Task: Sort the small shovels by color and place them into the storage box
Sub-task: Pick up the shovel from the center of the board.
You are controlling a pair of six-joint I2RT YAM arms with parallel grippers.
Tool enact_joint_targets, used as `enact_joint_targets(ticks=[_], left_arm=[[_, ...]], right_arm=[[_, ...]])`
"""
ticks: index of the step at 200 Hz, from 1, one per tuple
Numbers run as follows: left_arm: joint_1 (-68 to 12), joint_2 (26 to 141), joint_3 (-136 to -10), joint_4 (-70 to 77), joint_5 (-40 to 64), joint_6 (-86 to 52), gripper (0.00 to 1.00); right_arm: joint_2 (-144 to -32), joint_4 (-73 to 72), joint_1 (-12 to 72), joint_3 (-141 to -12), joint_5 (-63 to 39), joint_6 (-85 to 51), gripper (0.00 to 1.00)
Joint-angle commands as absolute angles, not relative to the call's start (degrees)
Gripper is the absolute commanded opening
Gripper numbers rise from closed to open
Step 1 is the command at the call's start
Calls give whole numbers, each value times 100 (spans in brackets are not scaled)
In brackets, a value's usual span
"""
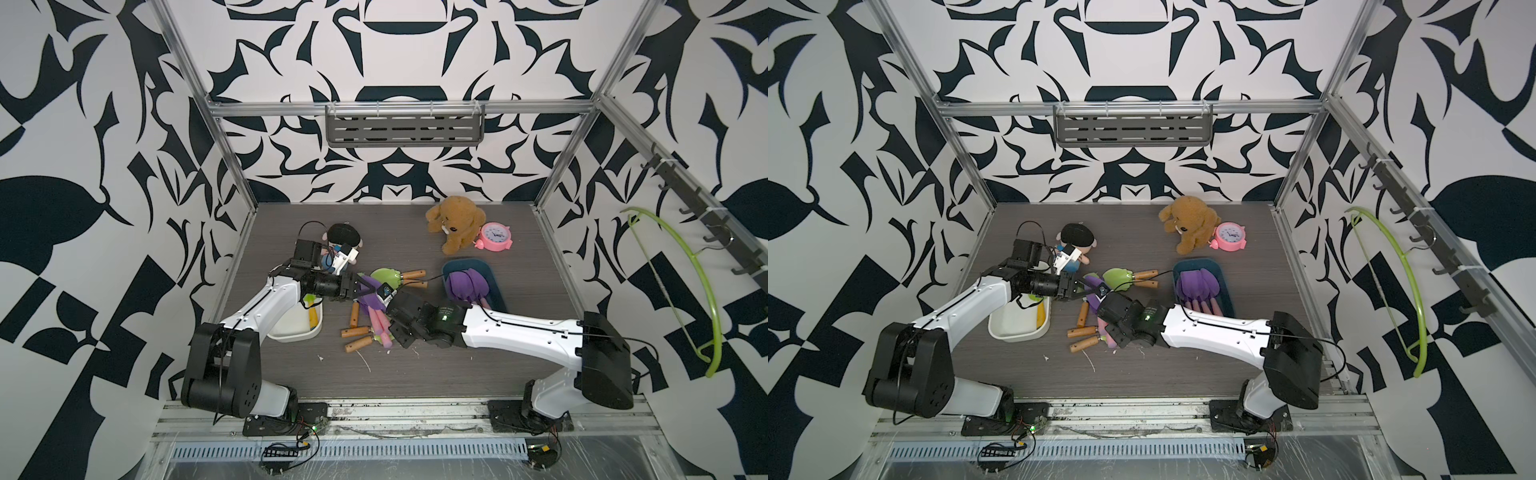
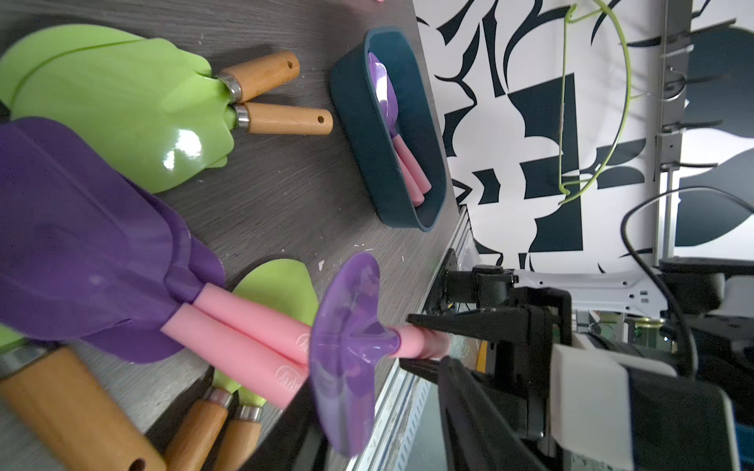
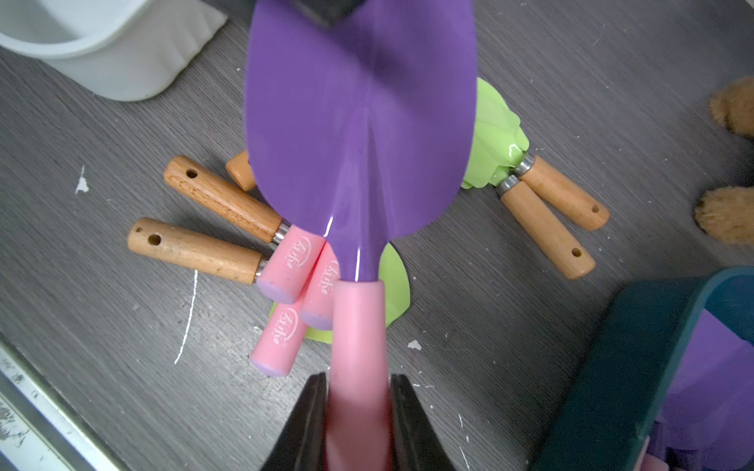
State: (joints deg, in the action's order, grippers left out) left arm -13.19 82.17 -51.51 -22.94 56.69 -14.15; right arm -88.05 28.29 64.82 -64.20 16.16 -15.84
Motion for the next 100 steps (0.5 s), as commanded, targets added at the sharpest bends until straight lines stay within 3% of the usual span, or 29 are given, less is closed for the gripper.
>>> enact_joint_targets(ticks=[1,30,47,67,100], left_arm=[[-1343,8218,-5260,-2141,5792,-1493,34],[-1341,8159,-5242,-2168,5739,-1395,12],[-1336,8115,-5291,-2361,5605,-1137,0],[-1345,8071,-5366,-2681,5455,-683,0],[-1338,7992,-5457,-3144,5307,57,0]], right_arm=[[-8557,2603,6544,-6630,1771,-1369,11],[-8467,2550,6557,-6618,1689,-1256,15],[-8422,2581,6556,-6644,1579,-1247,29],[-8381,2714,6528,-6728,1314,-1371,39],[-8473,3142,6356,-7005,489,-1647,41]])
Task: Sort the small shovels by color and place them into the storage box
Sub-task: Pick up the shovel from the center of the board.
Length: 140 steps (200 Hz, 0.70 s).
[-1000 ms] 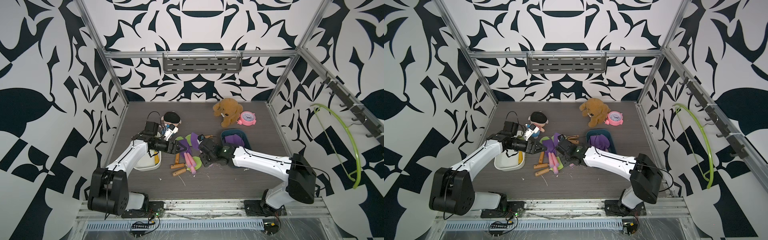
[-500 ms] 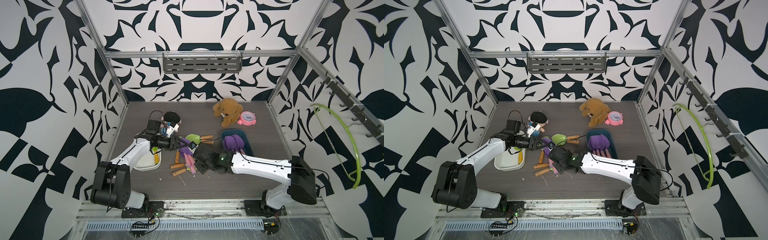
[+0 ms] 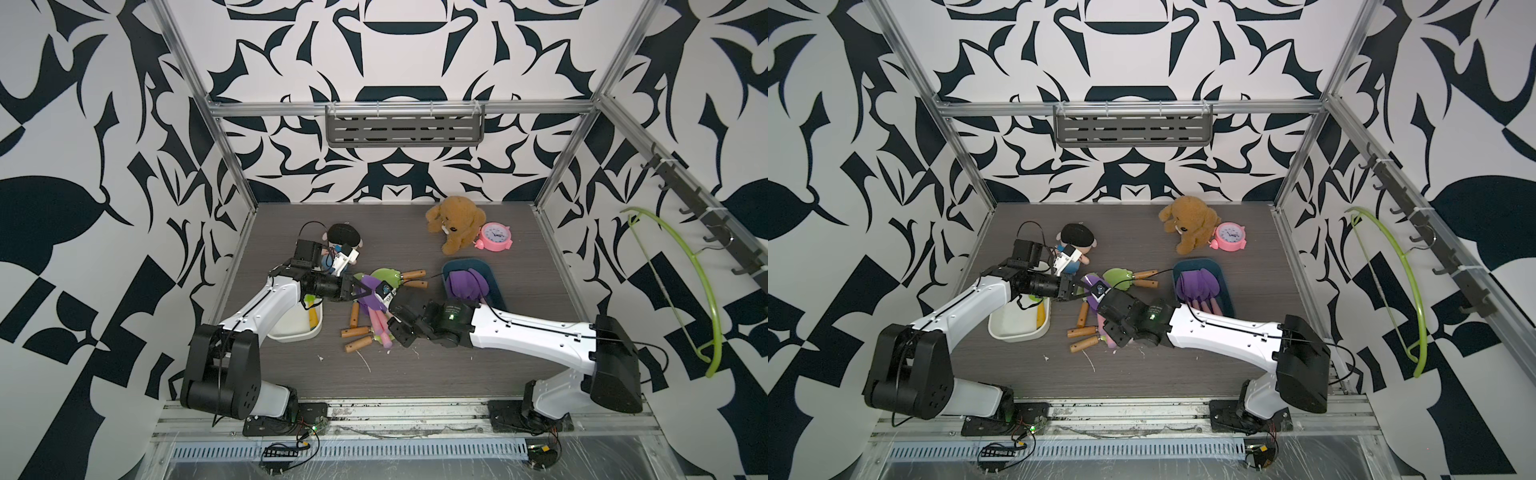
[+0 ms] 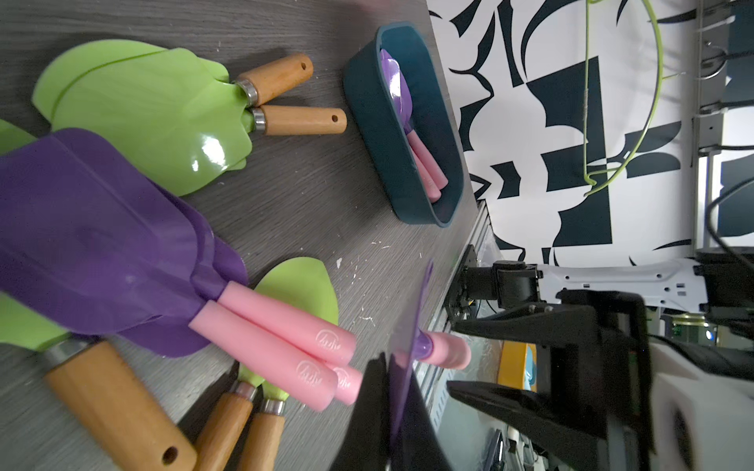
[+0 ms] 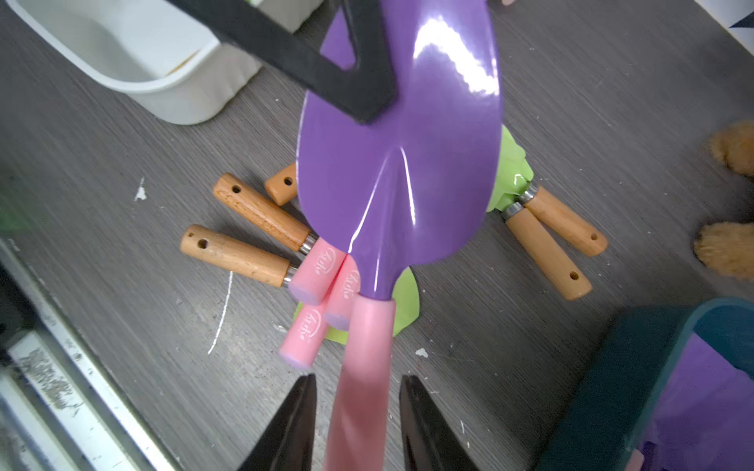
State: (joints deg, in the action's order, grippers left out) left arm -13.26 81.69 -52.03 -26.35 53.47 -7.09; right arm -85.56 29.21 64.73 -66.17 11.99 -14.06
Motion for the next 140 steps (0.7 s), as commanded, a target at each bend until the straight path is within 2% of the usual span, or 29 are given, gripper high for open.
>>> enact_joint_targets(ticks=[1,56,140], left_arm=[[-1337,7991,-5453,-3154,5308,73,0],[-1337,7884,-5412,-3269,5366,308,0],[-1344,7866,-5420,-3269,5445,264,0]], right_arm=[[-8486,3156,6339,-7020,450,-1673,41],[-8637,3428,5901,-7163,-340,-1992,42],[-9064,3351,5727,-7327,-752,-2155,40]])
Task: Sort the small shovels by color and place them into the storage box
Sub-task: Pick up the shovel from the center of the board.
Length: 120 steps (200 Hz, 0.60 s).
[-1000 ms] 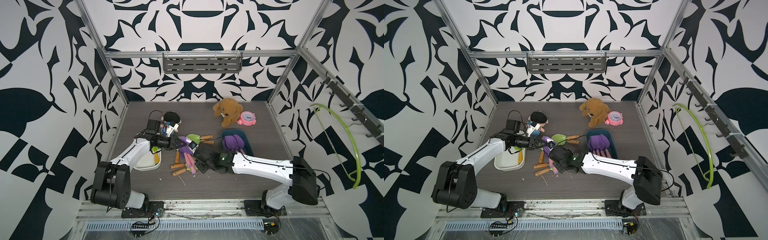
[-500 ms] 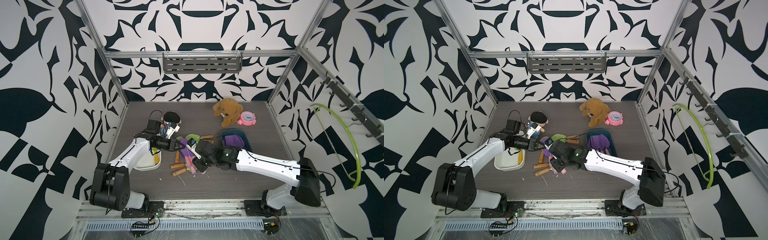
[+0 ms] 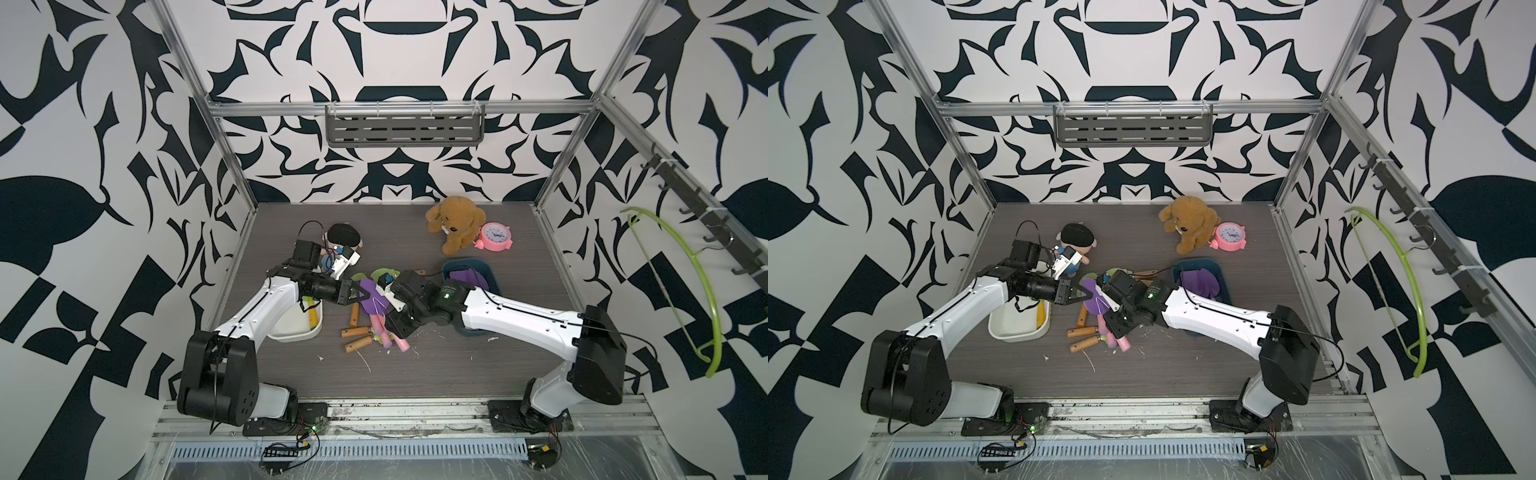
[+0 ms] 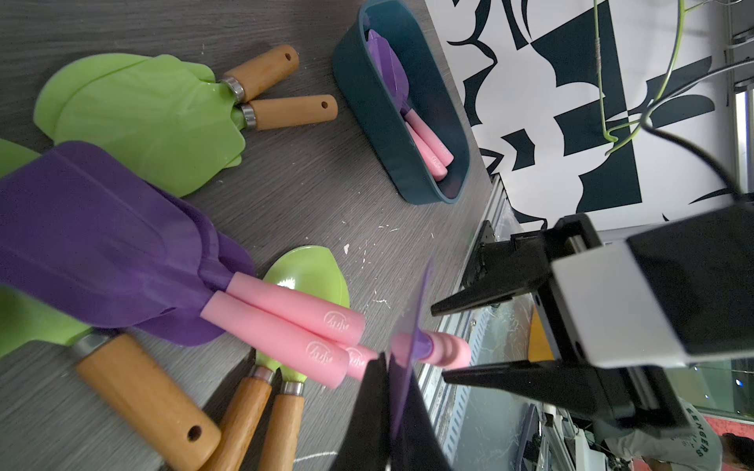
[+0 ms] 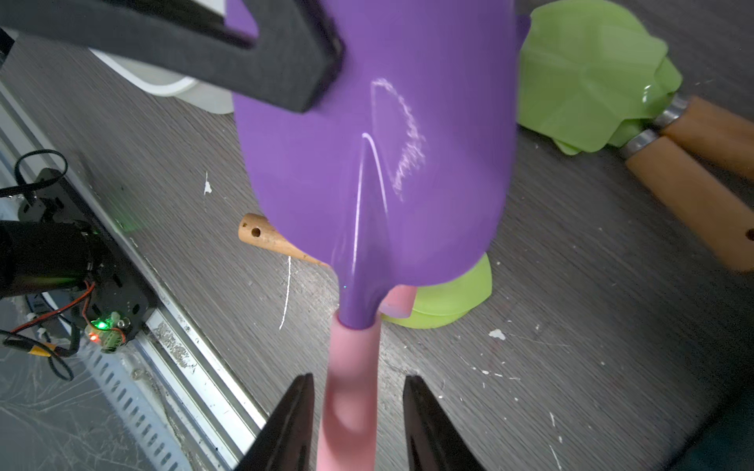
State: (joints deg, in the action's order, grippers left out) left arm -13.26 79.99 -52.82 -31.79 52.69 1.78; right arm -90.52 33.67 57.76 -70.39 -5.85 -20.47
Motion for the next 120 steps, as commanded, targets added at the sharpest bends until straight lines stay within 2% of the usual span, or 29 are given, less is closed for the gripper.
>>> enact_joint_targets(ticks=[1,27,70,90,105,120], left_arm=[[-1344,7866,-5421,-3269,5443,264,0],[-1341,7859,-5416,-3263,5592,255,0],[-1345,7840,-5422,-3239,5722,220,0],[-1345,7870,-5452,-3207,5661,170,32],[-1345,7925,-5494,-3199,5520,141,47],[-1345,7991,-5548,-3198,5358,132,57]], right_arm=[[-9072,3354,5729,-7328,-749,-2159,40],[-9170,3378,5678,-7381,-719,-2162,35],[-9170,3453,5530,-7375,-805,-2173,11],[-9026,3526,5405,-7315,-805,-2136,4],[-8851,3702,5178,-7256,-764,-2063,4],[-8661,4045,4802,-7210,-675,-1980,4]])
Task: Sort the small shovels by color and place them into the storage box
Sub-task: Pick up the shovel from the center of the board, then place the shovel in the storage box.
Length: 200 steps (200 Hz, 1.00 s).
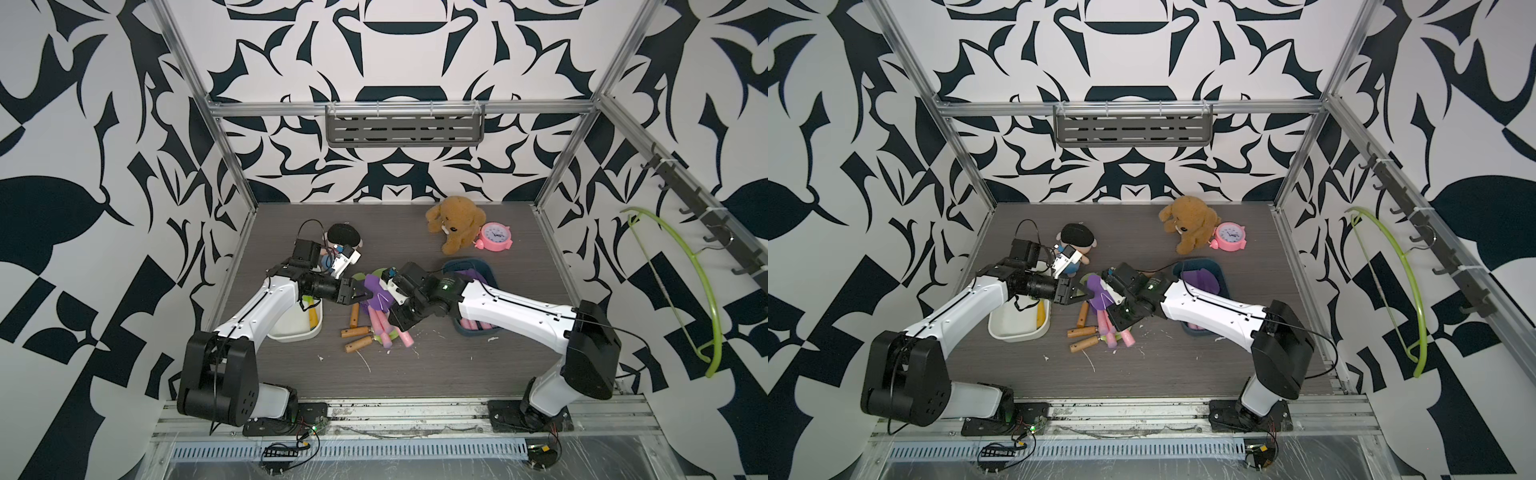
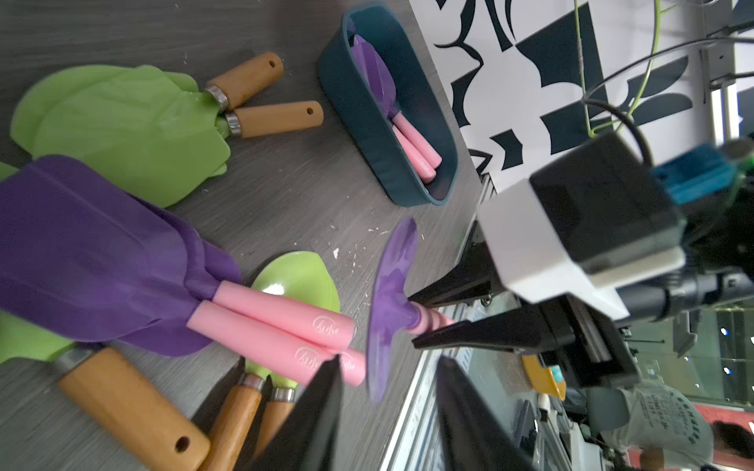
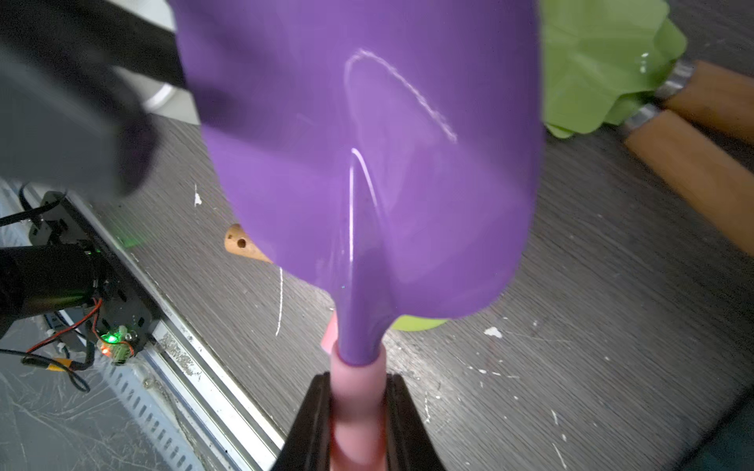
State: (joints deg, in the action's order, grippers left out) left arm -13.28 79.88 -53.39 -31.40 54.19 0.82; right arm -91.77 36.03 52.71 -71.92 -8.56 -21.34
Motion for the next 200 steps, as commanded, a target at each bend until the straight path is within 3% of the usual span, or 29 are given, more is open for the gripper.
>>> enact_joint_targets(ticks=[1,27,80,149,200], left_arm=[[-1345,7999,-5556,-3194,5351,132,57],[-1345,8059,-5591,-3204,5293,118,63],[-1345,7959,-5513,-3240,5188,219,64],[-1349,7906,-5472,-3320,5106,316,65],[-1345,7905,-5460,-3381,5070,378,65]], right_arm=[[-8655,4066,4774,-7208,-672,-1979,5],[-8426,4791,3863,-7176,-564,-1833,5],[-8818,5584,2283,-7145,-254,-1626,5],[-9632,5491,1888,-7110,-63,-1412,8],[-9816,4974,1760,-6817,-288,-1506,17]])
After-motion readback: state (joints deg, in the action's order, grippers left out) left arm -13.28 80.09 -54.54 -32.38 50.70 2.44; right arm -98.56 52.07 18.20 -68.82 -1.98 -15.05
